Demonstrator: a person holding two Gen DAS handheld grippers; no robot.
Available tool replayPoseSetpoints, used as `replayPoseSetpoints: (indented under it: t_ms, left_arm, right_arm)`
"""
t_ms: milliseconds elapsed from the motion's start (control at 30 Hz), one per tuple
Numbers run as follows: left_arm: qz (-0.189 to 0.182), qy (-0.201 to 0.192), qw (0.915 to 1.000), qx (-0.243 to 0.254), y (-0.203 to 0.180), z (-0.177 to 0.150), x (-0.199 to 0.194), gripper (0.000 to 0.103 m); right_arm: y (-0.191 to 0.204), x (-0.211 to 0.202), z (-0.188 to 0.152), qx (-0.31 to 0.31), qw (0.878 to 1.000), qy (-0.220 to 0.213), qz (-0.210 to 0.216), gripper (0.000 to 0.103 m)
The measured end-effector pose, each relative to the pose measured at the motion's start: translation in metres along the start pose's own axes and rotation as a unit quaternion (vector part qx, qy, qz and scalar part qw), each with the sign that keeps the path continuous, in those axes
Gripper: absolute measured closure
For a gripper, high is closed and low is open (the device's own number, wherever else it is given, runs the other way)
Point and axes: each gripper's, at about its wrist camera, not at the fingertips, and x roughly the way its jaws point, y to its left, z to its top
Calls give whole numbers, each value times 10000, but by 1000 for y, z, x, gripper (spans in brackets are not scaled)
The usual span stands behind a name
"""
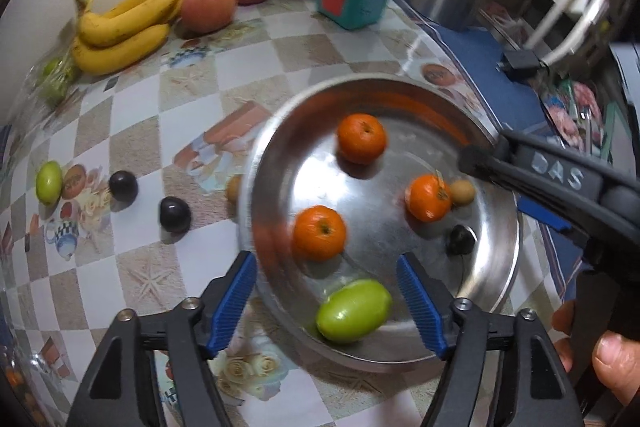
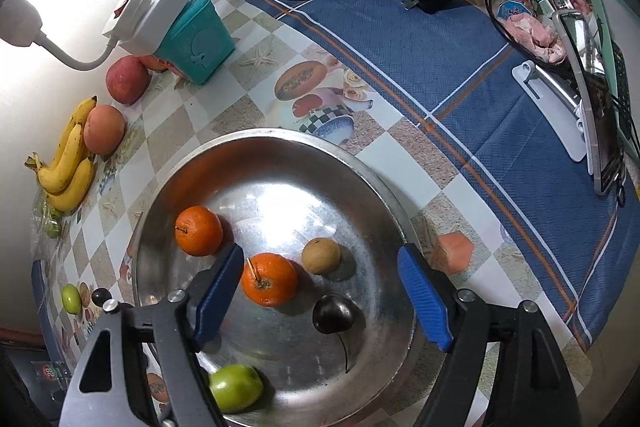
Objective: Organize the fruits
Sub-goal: 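Open the left tool to drop the green mango into the steel bowl, then move both open tools back toward the dark plums on the table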
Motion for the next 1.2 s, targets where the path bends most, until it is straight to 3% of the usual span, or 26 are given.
replayPoseSetpoints:
  t_ms: [267, 633, 867, 1200]
  left_arm:
    - [35, -107, 9942, -1070, 62, 2, -2, 16]
    - [131, -420, 9601, -2761, 160, -13, -16, 16]
    - [212, -579, 9502, -3053, 179, -15, -24, 16]
    - [272, -653, 9456, -3174, 188, -17, -30, 15]
  right_arm:
    - [8, 1, 0, -139, 9999, 46, -57, 22]
    - [37, -7, -8, -567, 9983, 36, 91, 22]
    - [63, -20, -16, -876, 9958, -44, 265, 22]
    - [83, -27, -22, -1115, 9931, -77, 342, 22]
